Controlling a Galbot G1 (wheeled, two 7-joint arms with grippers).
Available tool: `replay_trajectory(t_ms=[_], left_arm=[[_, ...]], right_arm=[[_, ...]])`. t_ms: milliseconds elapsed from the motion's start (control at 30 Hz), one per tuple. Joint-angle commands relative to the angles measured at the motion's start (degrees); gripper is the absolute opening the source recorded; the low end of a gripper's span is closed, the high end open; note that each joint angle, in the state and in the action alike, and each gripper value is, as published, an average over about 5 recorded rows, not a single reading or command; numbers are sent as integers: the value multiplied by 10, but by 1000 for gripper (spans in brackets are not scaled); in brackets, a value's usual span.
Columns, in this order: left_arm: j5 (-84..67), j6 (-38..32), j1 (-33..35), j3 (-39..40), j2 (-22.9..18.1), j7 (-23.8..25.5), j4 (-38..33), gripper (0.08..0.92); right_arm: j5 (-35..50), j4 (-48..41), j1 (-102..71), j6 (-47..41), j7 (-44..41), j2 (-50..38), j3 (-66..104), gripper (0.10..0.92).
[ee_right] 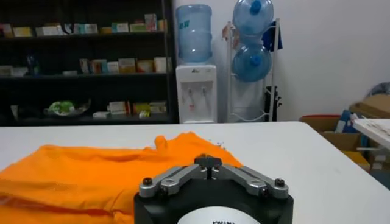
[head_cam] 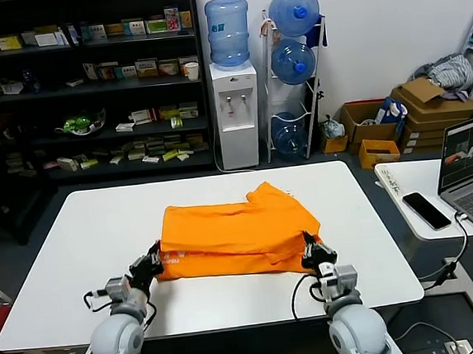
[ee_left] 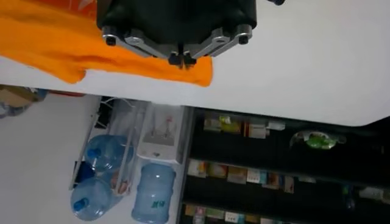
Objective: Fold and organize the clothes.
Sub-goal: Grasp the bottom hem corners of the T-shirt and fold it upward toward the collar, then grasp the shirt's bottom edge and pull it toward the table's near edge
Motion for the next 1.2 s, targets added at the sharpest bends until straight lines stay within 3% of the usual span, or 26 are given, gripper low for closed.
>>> replay_trajectory(t_ms=[33,300,433,700,1033,1200], left_arm=[[17,-11,-108,35,-2,24,117,205],[23,18,73,-12,28,-3,-35,448],[29,16,140,-34,23,5,-60,569],[30,-4,120,-44,-10,25,2,783],[30,-14,53,-34,-19,36,53,823],[32,-16,32,-25,-18,30,66,796]], right_arm=[[4,-90,97,-16,-9,1,-26,259],[-30,12,-40,8,-49,-30,30,476],[-34,43,-122,18,-73,-45,71,588],[-17,28,-158,4,-88,-42,86,800],[8,-26,-96,-11,-76,-21,75,820],[14,-34,-80,-8,-78,-16,66,723]])
